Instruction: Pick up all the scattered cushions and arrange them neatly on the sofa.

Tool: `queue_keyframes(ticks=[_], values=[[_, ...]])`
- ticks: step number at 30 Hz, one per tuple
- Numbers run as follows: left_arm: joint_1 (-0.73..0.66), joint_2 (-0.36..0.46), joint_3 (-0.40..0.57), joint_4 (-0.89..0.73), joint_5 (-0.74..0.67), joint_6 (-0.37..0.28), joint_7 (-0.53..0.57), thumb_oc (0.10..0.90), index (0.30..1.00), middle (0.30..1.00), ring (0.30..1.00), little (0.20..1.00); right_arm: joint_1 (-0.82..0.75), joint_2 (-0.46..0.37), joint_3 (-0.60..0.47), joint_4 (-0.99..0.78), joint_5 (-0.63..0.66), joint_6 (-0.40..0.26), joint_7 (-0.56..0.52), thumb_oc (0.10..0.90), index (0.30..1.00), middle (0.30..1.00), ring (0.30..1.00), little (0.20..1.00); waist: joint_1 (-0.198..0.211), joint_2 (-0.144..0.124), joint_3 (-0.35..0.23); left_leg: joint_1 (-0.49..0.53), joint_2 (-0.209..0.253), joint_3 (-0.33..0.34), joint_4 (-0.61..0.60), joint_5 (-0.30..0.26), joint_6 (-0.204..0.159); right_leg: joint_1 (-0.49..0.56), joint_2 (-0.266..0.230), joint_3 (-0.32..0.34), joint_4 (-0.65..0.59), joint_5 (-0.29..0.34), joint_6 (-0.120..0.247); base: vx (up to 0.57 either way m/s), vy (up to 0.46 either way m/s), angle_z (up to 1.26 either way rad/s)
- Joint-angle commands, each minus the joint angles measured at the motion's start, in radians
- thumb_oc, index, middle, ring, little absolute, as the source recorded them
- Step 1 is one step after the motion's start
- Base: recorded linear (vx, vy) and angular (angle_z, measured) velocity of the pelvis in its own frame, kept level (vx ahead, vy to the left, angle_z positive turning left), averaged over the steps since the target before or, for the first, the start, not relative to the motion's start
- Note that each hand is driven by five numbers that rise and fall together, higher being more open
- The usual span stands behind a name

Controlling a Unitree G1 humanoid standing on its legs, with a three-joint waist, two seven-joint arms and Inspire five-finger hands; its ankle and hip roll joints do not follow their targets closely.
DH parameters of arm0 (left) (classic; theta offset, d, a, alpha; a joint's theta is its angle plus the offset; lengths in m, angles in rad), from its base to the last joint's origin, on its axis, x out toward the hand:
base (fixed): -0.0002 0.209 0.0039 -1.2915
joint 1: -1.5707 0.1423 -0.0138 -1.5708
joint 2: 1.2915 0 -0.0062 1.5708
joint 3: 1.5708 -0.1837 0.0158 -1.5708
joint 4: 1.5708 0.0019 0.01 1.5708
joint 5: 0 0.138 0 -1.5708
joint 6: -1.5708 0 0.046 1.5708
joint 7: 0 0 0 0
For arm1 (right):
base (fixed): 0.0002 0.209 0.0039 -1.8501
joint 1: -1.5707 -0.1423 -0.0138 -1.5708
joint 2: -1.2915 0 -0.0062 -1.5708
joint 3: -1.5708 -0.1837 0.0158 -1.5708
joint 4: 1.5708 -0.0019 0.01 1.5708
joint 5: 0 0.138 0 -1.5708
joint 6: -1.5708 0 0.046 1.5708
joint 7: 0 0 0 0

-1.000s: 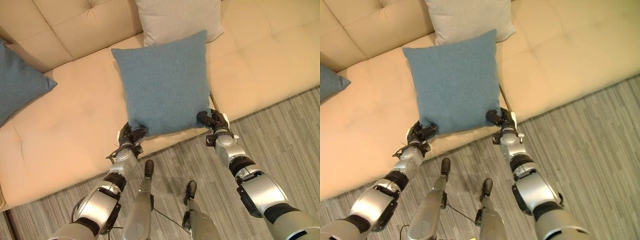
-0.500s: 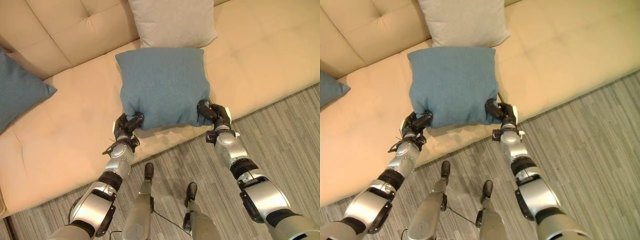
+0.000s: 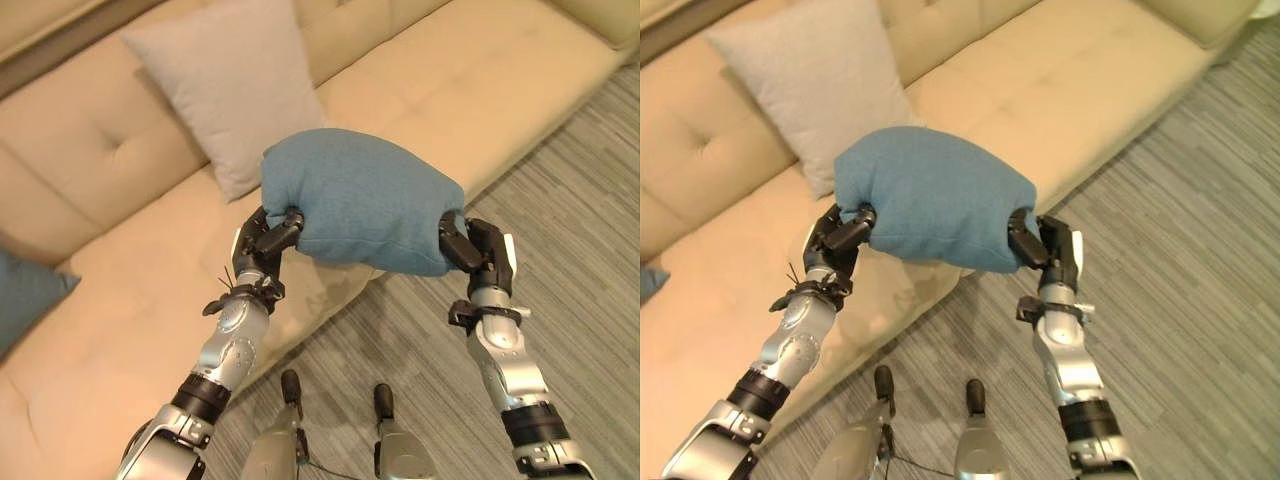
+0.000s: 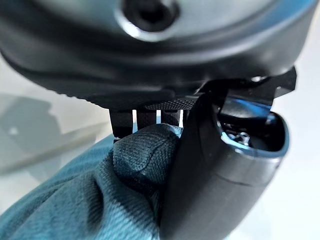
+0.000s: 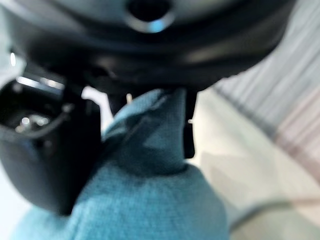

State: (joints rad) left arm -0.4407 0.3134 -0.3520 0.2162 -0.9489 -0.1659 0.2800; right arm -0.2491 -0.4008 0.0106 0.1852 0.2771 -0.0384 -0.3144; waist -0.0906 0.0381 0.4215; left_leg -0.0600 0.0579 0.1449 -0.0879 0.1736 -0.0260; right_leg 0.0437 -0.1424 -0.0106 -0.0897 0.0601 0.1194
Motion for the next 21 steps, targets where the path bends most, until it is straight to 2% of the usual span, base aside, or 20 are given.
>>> queue_keyframes(ticks=[1,3,4,6,7,8,9,11,13,15,16,17,18,19,20,21], values=[[-0.096,-0.08,-0.096,-0.089,0.058,-0.066,-0.18,0.4,0.3,0.3,0.3,0.3,0.065,-0.037,0.031,-0.178,-0.051,-0.163,0.087,0.4,0.3,0.3,0.3,0.3,-0.014,0.036,-0.312,0.052,0.065,-0.012,0.148,-0.255,-0.047,-0.006,-0.046,0.004,0.121,-0.146,0.061,0.12,-0.01,-0.27],[-0.099,-0.082,-0.111,-0.089,0.068,-0.061,-0.185,0.4,0.3,0.3,0.3,0.3,0.096,-0.046,0.007,-0.194,-0.053,-0.163,0.086,0.4,0.3,0.3,0.3,0.3,-0.042,0.051,-0.319,0.081,0.065,0.013,0.141,-0.26,-0.045,-0.008,-0.044,0.028,0.129,-0.144,0.066,0.07,-0.008,-0.27],[-0.099,-0.082,-0.111,-0.089,0.068,-0.061,-0.185,0.4,0.3,0.3,0.3,0.3,0.098,-0.047,0.007,-0.195,-0.053,-0.163,0.086,0.4,0.3,0.3,0.3,0.3,-0.039,0.052,-0.318,0.084,0.066,0.015,0.14,-0.26,-0.045,-0.008,-0.044,0.03,0.129,-0.144,0.066,0.04,0.002,-0.42],[-0.102,-0.096,-0.125,-0.081,0.068,-0.056,-0.192,0.4,0.3,0.3,0.3,0.3,0.111,-0.051,-0.006,-0.201,-0.059,-0.163,0.083,0.4,0.3,0.3,0.3,0.3,-0.069,0.07,-0.321,0.111,0.069,0.053,0.131,-0.264,-0.044,-0.022,-0.04,0.063,0.136,-0.137,0.076,0.04,-0.028,-0.54],[-0.096,-0.111,-0.13,-0.072,0.071,-0.057,-0.195,0.4,0.3,0.3,0.3,0.3,0.098,-0.052,-0.002,-0.201,-0.079,-0.158,0.071,0.4,0.3,0.3,0.3,0.3,-0.084,0.09,-0.311,0.141,0.08,0.105,0.13,-0.27,-0.046,-0.046,-0.043,0.076,0.158,-0.131,0.09,0.01,-0.058,-0.44],[-0.097,-0.111,-0.129,-0.072,0.071,-0.057,-0.195,0.4,0.3,0.3,0.3,0.3,0.097,-0.052,-0.001,-0.201,-0.08,-0.158,0.07,0.4,0.3,0.3,0.3,0.3,-0.079,0.091,-0.312,0.14,0.081,0.111,0.127,-0.267,-0.047,-0.052,-0.04,0.082,0.158,-0.127,0.088,-0.02,-0.147,-0.75],[-0.097,-0.121,-0.129,-0.07,0.06,-0.061,-0.192,0.4,0.3,0.3,0.3,0.3,0.089,-0.055,-0.006,-0.212,-0.093,-0.153,0.057,0.4,0.3,0.3,0.3,0.3,-0.085,0.108,-0.302,0.17,0.102,0.182,0.119,-0.263,-0.056,-0.076,-0.053,0.038,0.182,-0.115,0.095,-0.01,-0.173,-0.93],[-0.104,-0.13,-0.149,-0.053,0.06,-0.055,-0.196,0.4,0.3,0.3,0.3,0.3,0.087,-0.053,-0.006,-0.212,-0.095,-0.153,0.042,0.4,0.3,0.3,0.3,0.3,-0.095,0.118,-0.301,0.188,0.124,0.227,0.112,-0.249,-0.07,-0.081,-0.059,-0.011,0.197,-0.121,0.094,-0.01,-0.25,-1.5],[-0.108,-0.128,-0.154,-0.042,0.065,-0.052,-0.2,0.4,0.3,0.3,0.3,0.3,0.112,-0.05,-0.013,-0.223,-0.087,-0.156,0.038,0.4,0.3,0.3,0.3,0.3,-0.112,0.128,-0.302,0.196,0.155,0.237,0.106,-0.219,-0.092,-0.084,-0.038,-0.006,0.212,-0.142,0.08,0.0,-0.245,-1.01],[-0.108,-0.131,-0.157,-0.037,0.066,-0.051,-0.202,0.4,0.3,0.3,0.3,0.3,0.128,-0.051,-0.02,-0.235,-0.083,-0.16,0.039,0.4,0.3,0.3,0.3,0.3,-0.119,0.134,-0.302,0.202,0.17,0.24,0.107,-0.21,-0.097,-0.085,-0.024,-0.003,0.217,-0.154,0.071,0.04,-0.261,-0.39],[-0.117,-0.149,-0.169,-0.018,0.061,-0.048,-0.2,0.4,0.3,0.3,0.3,0.3,0.153,-0.053,-0.025,-0.243,-0.076,-0.168,0.033,0.4,0.3,0.3,0.3,0.3,-0.134,0.147,-0.296,0.203,0.208,0.235,0.122,-0.183,-0.112,-0.08,0.017,0.003,0.225,-0.185,0.037,0.05,-0.404,-0.48],[-0.123,-0.156,-0.169,-0.012,0.065,-0.049,-0.195,0.4,0.3,0.3,0.3,0.3,0.153,-0.054,-0.027,-0.245,-0.066,-0.174,0.026,0.4,0.3,0.3,0.3,0.3,-0.143,0.156,-0.29,0.2,0.232,0.226,0.137,-0.158,-0.121,-0.072,0.039,0.005,0.226,-0.195,0.022,0.03,-0.308,-0.44],[-0.123,-0.156,-0.169,-0.012,0.065,-0.049,-0.195,0.4,0.3,0.3,0.3,0.3,0.153,-0.054,-0.027,-0.245,-0.066,-0.174,0.026,0.4,0.3,0.3,0.3,0.3,-0.143,0.157,-0.29,0.199,0.232,0.226,0.137,-0.158,-0.122,-0.073,0.04,0.005,0.225,-0.194,0.021,0.04,-0.32,-0.33],[-0.127,-0.165,-0.174,-0.017,0.069,-0.05,-0.193,0.4,0.3,0.3,0.3,0.3,0.16,-0.055,-0.03,-0.254,-0.059,-0.181,0.016,0.4,0.3,0.3,0.3,0.3,-0.149,0.159,-0.282,0.191,0.258,0.21,0.179,-0.118,-0.121,-0.062,0.068,0.009,0.232,-0.209,-0.001,0.03,-0.211,-0.26],[-0.127,-0.165,-0.174,-0.017,0.069,-0.05,-0.193,0.4,0.3,0.3,0.3,0.3,0.16,-0.055,-0.031,-0.254,-0.059,-0.181,0.017,0.4,0.3,0.3,0.3,0.3,-0.149,0.161,-0.283,0.188,0.261,0.208,0.181,-0.118,-0.122,-0.063,0.07,0.008,0.232,-0.209,-0.003,0.04,-0.323,-0.32],[-0.127,-0.175,-0.18,-0.015,0.069,-0.05,-0.19,0.4,0.3,0.3,0.3,0.3,0.178,-0.057,-0.032,-0.269,-0.055,-0.185,0.016,0.4,0.3,0.3,0.3,0.3,-0.153,0.153,-0.275,0.17,0.272,0.191,0.243,-0.102,-0.115,-0.052,0.079,0.005,0.236,-0.215,-0.02,0.08,-0.287,-0.23]])
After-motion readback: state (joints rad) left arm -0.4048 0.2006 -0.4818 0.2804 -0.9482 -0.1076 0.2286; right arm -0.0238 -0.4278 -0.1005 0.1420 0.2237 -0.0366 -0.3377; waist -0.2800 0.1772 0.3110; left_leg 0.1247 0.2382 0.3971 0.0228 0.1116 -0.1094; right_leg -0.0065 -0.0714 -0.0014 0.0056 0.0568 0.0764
